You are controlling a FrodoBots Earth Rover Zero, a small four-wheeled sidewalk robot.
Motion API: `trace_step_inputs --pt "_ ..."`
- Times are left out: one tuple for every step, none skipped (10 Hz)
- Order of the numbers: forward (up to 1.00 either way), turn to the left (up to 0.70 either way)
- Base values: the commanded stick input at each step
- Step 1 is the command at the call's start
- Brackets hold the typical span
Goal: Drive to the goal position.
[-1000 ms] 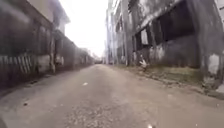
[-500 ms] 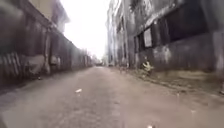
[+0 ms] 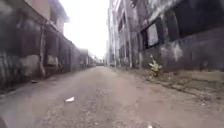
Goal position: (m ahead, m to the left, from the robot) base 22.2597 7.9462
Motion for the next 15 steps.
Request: trace_step_inputs --pt "1.0 0.0" --pt "1.0 0.0" --pt "1.0 0.0" --pt "1.0 0.0" --pt "1.0 0.0" --pt "1.0 0.0" --pt "1.0 0.0" --pt "1.0 0.0" --pt "1.0 0.0" --pt "1.0 0.0" --pt "1.0 0.0" --pt "1.0 0.0" --pt "1.0 0.0" --pt "1.0 0.0" --pt "1.0 0.0"
